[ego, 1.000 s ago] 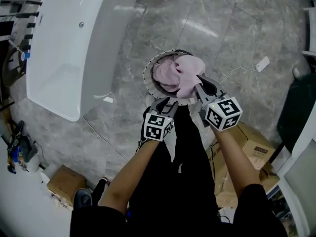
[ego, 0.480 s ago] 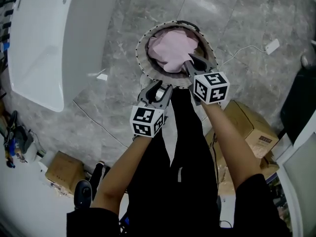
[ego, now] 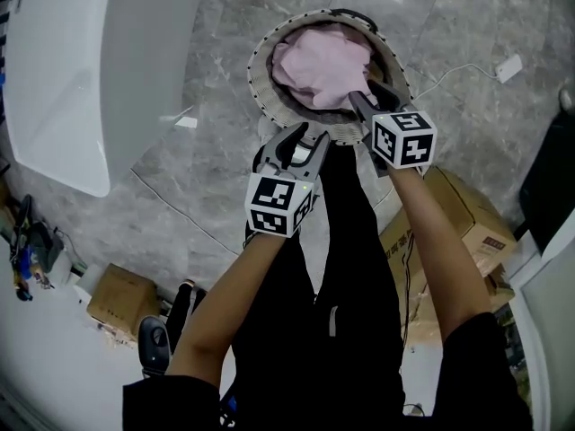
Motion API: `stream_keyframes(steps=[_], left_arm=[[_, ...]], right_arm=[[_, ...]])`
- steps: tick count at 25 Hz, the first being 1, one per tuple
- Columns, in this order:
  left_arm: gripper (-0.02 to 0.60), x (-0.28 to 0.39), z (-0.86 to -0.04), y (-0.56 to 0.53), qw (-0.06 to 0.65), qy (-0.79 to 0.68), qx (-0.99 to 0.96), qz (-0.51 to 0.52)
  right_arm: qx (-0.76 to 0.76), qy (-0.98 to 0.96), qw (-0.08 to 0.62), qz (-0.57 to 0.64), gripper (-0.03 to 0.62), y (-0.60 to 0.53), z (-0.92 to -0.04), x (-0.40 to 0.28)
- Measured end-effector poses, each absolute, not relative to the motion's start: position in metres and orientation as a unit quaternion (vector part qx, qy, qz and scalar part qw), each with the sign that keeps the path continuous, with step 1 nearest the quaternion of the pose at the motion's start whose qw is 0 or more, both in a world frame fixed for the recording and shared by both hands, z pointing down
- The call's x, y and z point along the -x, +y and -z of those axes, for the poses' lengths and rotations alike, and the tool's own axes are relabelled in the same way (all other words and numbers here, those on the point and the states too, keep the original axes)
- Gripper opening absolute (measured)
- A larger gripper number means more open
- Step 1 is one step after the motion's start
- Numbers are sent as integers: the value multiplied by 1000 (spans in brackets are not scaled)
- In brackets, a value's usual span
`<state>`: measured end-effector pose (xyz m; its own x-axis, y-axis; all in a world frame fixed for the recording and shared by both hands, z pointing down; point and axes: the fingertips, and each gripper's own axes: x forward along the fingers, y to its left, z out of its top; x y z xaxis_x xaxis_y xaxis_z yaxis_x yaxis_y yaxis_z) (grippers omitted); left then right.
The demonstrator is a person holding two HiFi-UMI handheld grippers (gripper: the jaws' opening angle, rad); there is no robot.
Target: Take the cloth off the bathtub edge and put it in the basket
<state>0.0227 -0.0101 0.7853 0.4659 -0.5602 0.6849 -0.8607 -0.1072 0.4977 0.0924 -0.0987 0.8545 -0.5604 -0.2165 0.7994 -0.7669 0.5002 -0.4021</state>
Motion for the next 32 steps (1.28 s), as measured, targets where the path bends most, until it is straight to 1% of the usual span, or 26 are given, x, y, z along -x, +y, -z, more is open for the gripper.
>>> stream_keyframes(steps=[2, 6, 9, 17, 23, 32], left_arm=[[164, -26, -791, -5, 464, -481, -724, -169], [173, -32, -798, -1, 472, -466, -728, -175], [176, -35, -803, -2, 475, -460, -729, -178], [179, -51, -810, -12, 476, -448, -736, -175], [181, -57, -819, -13, 477, -442, -738, -179], [181, -74, -831, -2, 481, -419, -745, -197]], right_arm=[[-306, -795, 336, -401, 188, -99, -846, -99], [-313, -793, 316, -416, 193, -97, -829, -117], [-317, -784, 316, -429, 193, -88, -830, -129], [-294, -751, 405, -430, 193, -32, -887, -161], [-293, -727, 419, -460, 193, -6, -921, -178], [-279, -697, 462, -472, 193, 32, -983, -206]])
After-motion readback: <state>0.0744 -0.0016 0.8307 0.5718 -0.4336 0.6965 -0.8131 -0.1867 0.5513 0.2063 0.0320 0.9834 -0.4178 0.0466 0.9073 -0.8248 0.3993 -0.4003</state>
